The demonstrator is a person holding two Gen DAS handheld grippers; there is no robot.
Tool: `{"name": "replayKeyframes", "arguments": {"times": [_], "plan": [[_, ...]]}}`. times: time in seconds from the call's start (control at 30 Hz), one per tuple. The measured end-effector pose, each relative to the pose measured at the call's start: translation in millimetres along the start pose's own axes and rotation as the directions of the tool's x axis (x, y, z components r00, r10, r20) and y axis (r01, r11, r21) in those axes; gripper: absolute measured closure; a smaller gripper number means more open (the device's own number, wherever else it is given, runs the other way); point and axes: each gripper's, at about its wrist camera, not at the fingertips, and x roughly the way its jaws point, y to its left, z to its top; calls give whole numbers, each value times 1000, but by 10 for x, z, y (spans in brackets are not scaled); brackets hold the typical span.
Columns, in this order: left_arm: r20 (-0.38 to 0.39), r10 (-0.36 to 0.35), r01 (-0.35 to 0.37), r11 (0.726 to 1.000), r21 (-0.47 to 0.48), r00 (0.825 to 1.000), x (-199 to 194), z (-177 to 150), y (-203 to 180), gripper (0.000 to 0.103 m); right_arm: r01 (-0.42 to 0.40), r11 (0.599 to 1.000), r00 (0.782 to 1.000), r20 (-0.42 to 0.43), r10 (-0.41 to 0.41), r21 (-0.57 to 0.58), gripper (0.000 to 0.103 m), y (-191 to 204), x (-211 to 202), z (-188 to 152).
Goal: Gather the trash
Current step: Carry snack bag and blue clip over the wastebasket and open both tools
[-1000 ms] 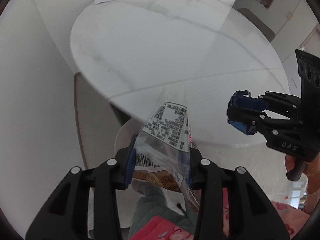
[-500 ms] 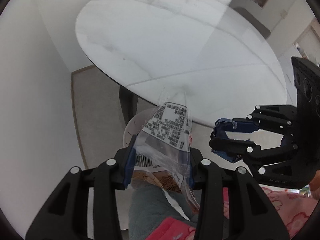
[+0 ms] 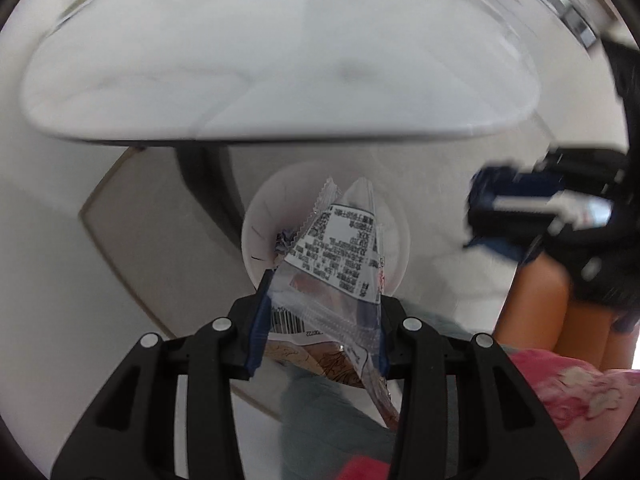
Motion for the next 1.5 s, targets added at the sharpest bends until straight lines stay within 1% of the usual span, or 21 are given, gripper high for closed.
{"name": "replayKeyframes", "arguments": {"times": [0.07,0.1,0.17,0.33,0.4,0.43,0.47,0.5,0.53,0.6,0.67,0.7,0.77,0.83,0.9,0.97,1.03,1.2,1.5], "plan": [[-19,-22,24,998,61,1000,196,-29,15,63,35,997,999,2,-35,65,75,-5,62,-56],[-31,-28,31,995,93,999,304,-42,13,63,47,995,999,2,-47,90,75,-2,128,-3],[-47,-24,31,986,162,999,537,-72,-8,63,75,988,997,-6,-75,134,75,0,182,-47],[-78,-39,57,967,248,996,1038,-42,-42,63,103,982,994,-38,-98,158,75,1,362,-93],[-71,-26,45,960,277,997,1145,-46,-60,60,111,983,993,-53,-104,149,75,-12,466,-91],[-63,-27,43,958,283,998,1170,-21,-75,57,113,983,993,-55,-106,146,75,-3,501,-75],[-62,-33,49,958,282,998,1165,7,-95,50,115,983,993,-56,-108,141,75,-1,543,-58],[-60,-38,53,958,282,997,1150,18,-81,45,115,984,993,-55,-108,138,75,1,561,-48],[-51,-36,49,956,290,998,1103,29,-95,43,114,984,993,-54,-107,138,75,-1,569,-42],[-36,-31,41,952,302,999,996,20,-107,36,108,984,994,-50,-102,140,75,2,560,-66],[-32,-35,43,952,303,999,884,-20,-96,34,106,985,994,-48,-101,134,75,-20,484,-121],[-31,-47,54,952,303,998,768,-36,-100,32,106,986,994,-47,-100,131,75,-21,454,-125],[-22,-46,50,951,304,999,591,-37,-113,30,101,986,995,-41,-96,133,75,-26,411,-167],[3,-44,42,953,299,999,377,-39,-129,29,103,985,994,-41,-98,138,74,-41,365,-201],[36,-40,29,961,276,999,201,-21,-137,23,106,985,994,-46,-101,139,74,-52,357,-224],[62,-44,27,968,251,997,106,0,-137,22,107,984,994,-41,-102,144,74,-52,327,-223],[68,-55,38,970,241,996,77,25,-152,22,107,982,994,-28,-104,154,74,-52,298,-209],[83,-59,35,964,263,995,68,101,-231,22,116,979,993,-4,-117,169,74,-60,253,-181],[73,-66,45,966,255,995,98,167,-295,22,130,973,991,-9,-131,190,74,-102,157,-238]]}}
